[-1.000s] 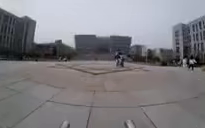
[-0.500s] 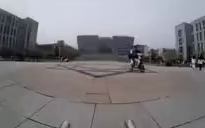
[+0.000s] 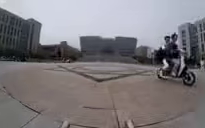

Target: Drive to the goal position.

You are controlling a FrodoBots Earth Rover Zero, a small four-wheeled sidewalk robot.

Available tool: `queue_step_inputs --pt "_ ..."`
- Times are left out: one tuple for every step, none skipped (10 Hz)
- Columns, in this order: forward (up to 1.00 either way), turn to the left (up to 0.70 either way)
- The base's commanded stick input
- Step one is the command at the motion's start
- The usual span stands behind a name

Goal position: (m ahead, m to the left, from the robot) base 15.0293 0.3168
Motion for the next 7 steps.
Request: queue_step_inputs --pt "1.00 -0.29" --pt "1.00 0.13" --pt "1.00 0.10" --pt "1.00 0.04" --pt "1.00 0.00" --pt "1.00 0.00" --pt "1.00 0.00"
